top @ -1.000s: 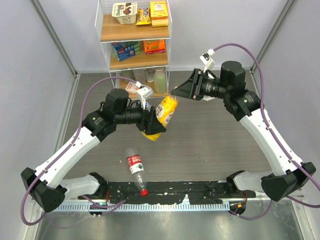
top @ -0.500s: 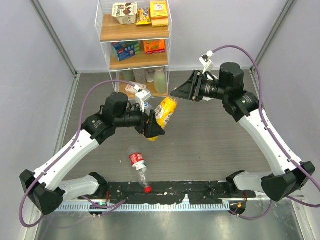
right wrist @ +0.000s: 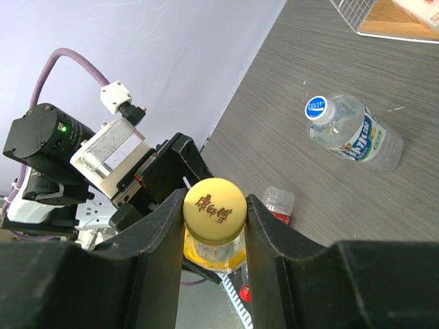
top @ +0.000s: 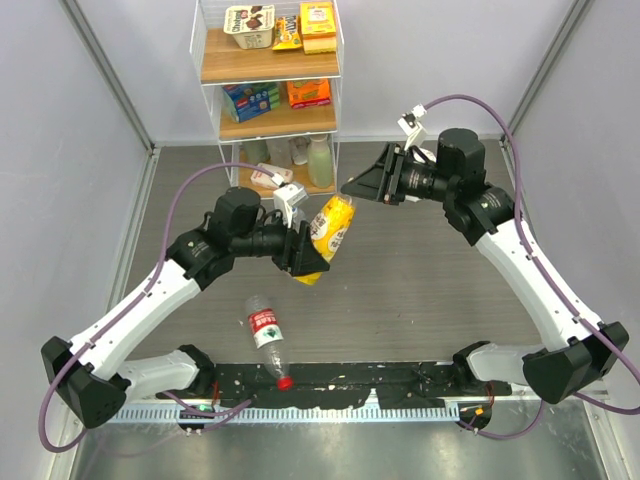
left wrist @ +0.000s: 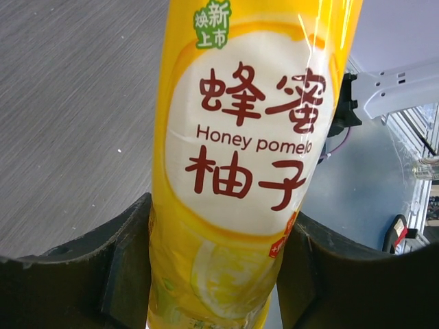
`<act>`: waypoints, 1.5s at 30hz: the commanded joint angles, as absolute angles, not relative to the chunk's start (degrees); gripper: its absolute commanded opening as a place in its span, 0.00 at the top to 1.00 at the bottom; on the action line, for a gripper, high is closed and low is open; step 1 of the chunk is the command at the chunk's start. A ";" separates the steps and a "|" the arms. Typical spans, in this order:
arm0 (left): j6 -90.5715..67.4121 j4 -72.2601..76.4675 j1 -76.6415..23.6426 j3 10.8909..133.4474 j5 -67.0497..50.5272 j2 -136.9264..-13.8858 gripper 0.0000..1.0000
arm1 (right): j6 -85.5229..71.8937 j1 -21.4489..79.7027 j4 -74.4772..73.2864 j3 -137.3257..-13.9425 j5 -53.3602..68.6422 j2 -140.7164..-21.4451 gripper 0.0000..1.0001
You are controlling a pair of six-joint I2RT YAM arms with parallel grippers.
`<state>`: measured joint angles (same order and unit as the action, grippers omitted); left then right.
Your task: Unscrew the bottle caps
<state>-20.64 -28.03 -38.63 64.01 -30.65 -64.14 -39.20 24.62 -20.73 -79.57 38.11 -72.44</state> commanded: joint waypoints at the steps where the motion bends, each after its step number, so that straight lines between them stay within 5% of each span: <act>1: -21.27 -27.07 -39.02 63.63 -28.48 -63.29 0.66 | -38.41 24.35 -17.75 -79.10 37.35 -70.22 0.90; 3: -21.27 -27.07 -38.94 63.20 -27.16 -62.32 0.66 | -38.32 24.34 -17.58 -79.10 37.61 -70.40 0.83; 6: -21.09 -27.25 -38.94 62.58 -25.84 -61.18 0.66 | -38.93 24.26 -16.44 -79.19 37.71 -70.40 0.35; 8: -21.09 -27.42 -38.94 61.97 -25.40 -60.56 0.66 | -39.46 24.26 -15.82 -79.01 37.53 -70.14 0.17; 11: -21.27 -27.51 -38.94 61.18 -24.87 -60.03 0.67 | -39.81 24.26 -15.21 -78.84 35.87 -69.79 0.11; 17: -23.81 -28.12 -40.07 60.73 -18.74 -60.12 0.72 | -45.07 24.26 -18.37 -79.02 23.58 -69.17 0.08; 28: -27.60 -32.07 -45.87 64.77 -3.35 -64.86 0.82 | -50.45 27.51 -14.24 -77.34 18.37 -71.19 0.08; 45: -28.39 -37.00 -52.82 70.40 7.90 -69.78 0.83 | -49.66 29.18 -17.05 -77.43 14.32 -75.15 0.41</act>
<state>-27.94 -35.90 -50.98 67.07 3.05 -68.47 -49.78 28.77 -18.70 -76.82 15.70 -75.79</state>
